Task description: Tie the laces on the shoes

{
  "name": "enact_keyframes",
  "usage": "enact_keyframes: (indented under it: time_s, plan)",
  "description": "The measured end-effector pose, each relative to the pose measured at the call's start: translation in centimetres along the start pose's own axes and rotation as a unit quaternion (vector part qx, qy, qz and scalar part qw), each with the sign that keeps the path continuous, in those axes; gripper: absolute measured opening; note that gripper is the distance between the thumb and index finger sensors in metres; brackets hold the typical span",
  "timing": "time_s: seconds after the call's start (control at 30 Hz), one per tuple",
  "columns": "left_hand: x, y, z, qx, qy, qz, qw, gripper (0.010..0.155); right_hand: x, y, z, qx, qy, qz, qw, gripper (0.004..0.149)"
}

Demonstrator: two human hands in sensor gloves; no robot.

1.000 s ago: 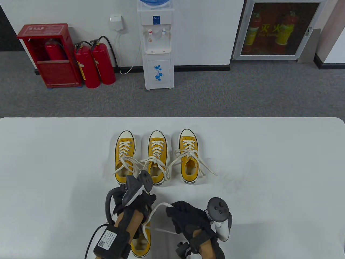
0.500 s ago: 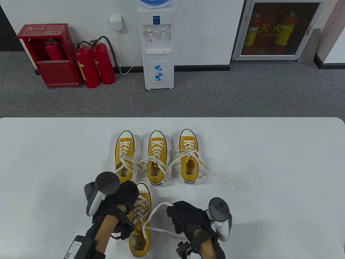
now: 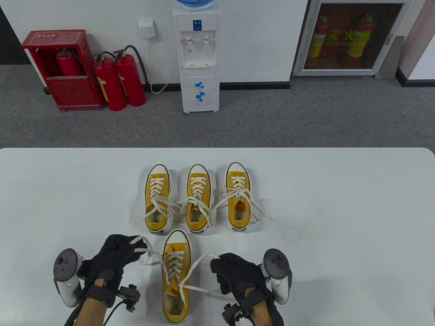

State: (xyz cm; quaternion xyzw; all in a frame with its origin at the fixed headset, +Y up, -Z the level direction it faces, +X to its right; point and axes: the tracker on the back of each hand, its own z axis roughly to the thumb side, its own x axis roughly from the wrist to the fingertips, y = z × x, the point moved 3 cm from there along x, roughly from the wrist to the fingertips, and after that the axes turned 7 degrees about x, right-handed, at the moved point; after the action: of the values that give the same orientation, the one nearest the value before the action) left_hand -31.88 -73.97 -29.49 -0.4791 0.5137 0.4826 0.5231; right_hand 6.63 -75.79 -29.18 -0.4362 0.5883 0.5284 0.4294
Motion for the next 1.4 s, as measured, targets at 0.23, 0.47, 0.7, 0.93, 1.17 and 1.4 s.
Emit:
enact_keyframes:
  time_s: [0.23,0.47,0.7,0.93,1.17,1.4]
  plan:
    - [-0.5,-0.4,-0.7,-0.074,-0.010,-0.016,0.997,0.033,0.0,0.2,-0.1,0.000,-0.013,0.003,1.000,0.041]
    - [-0.7,-3.5,-1.1,-0.049,0.002,-0.091,0.995,0.043,-0.2,0.7,0.2,0.025,-0.033,-0.004,0.999,0.042]
    - [-1.1,-6.8,-1.1,-0.061,0.002,-0.164,0.985,0.047,-0.5,2.0,0.9,0.010,-0.052,0.000,0.999,0.042]
    - [-1.5,-9.7,-1.1,-0.034,0.002,-0.223,0.974,0.059,-0.8,4.0,1.8,-0.060,-0.084,0.021,0.994,0.043]
    - [-2.1,-11.8,-0.8,0.009,-0.008,-0.255,0.967,0.074,-1.1,5.4,2.3,-0.107,-0.106,0.049,0.987,0.042]
    - [-2.4,-12.5,-0.8,0.038,-0.009,-0.264,0.964,0.077,-1.0,6.0,2.3,-0.105,-0.112,0.083,0.985,0.042]
